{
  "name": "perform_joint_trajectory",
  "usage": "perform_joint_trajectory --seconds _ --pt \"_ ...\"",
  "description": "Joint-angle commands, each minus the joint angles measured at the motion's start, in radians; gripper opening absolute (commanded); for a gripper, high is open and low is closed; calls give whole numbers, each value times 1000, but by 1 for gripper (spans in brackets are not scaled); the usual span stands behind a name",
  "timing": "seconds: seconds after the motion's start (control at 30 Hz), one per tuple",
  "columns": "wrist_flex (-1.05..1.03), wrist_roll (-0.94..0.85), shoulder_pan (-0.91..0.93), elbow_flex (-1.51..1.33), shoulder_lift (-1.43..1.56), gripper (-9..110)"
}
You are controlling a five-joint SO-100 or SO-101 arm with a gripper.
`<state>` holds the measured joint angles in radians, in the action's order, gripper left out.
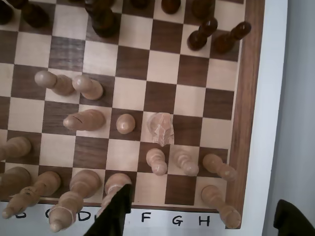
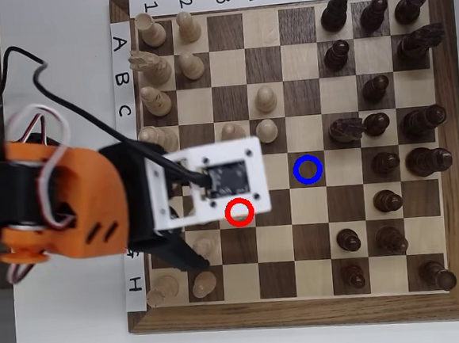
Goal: Move the piece to destination
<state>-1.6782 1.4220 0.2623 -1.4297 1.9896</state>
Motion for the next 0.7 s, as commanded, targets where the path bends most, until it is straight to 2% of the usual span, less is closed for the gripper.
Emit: perform_joint_trajectory --seconds 0.0,0.33,0.67 --pt "-3 -2 26 0 -31 27" --pt "26 -2 60 -43 -95 18" --pt "104 -6 -2 -81 -149 15"
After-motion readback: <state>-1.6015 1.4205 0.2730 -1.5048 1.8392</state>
